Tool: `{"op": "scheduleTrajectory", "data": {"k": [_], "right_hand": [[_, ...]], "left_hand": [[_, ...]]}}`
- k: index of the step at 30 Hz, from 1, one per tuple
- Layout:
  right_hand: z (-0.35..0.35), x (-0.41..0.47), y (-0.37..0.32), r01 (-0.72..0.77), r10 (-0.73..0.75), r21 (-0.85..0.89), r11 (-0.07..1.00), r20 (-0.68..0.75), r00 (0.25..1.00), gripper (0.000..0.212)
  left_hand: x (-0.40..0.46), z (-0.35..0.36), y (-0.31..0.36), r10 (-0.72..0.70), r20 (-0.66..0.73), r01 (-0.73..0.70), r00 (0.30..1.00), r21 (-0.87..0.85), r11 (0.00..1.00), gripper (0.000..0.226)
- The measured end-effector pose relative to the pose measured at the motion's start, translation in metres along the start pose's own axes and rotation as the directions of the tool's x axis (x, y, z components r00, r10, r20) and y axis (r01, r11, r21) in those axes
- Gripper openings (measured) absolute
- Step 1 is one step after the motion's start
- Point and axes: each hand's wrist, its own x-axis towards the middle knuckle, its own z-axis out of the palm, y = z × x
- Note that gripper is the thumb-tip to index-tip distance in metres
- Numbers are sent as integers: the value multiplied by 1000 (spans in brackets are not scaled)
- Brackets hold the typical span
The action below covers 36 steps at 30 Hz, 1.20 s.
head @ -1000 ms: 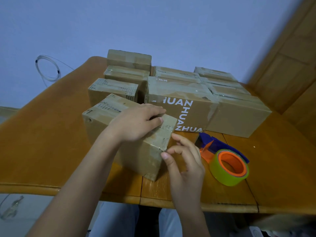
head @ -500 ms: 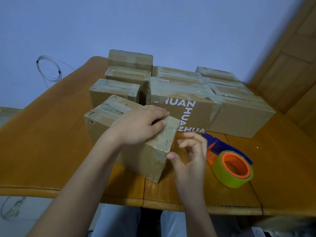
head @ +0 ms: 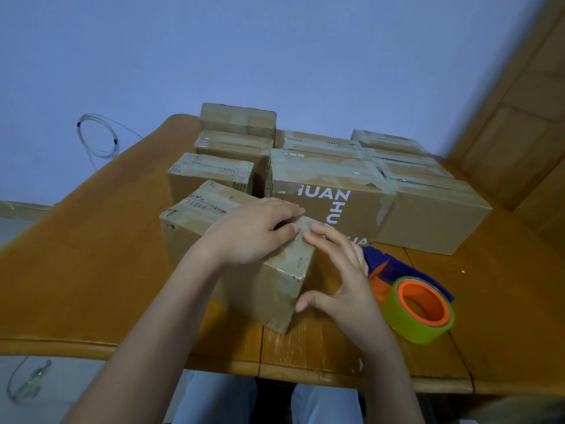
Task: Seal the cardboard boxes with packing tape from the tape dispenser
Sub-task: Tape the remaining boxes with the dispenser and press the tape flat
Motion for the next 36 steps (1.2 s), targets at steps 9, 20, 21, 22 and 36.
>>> {"op": "scheduleTrajectory", "data": {"k": [9, 20, 21, 22, 36], "right_hand": [[-2, 17, 5, 137, -161, -221, 966, -94, 982, 69], [-13, -4, -18, 302, -343, -274, 913, -115, 932, 43], [-14, -7, -21, 302, -335, -250, 920, -98, 937, 43], [-16, -9, -22, 302, -324, -208, 930, -79, 943, 43], [8, -13, -36, 344, -380, -218, 913, -157, 911, 28]], "left_hand": [[1, 0, 4, 7, 0, -7, 1000, 60, 998, 45], [-3, -12, 7, 160, 186, -105, 969, -276, 955, 39], [-4, -14, 8, 175, 194, -109, 965, -312, 944, 38], [-5, -14, 8, 189, 191, -114, 963, -348, 931, 37], [-28, 7, 8, -143, -330, 122, 933, -83, 989, 61]]}}
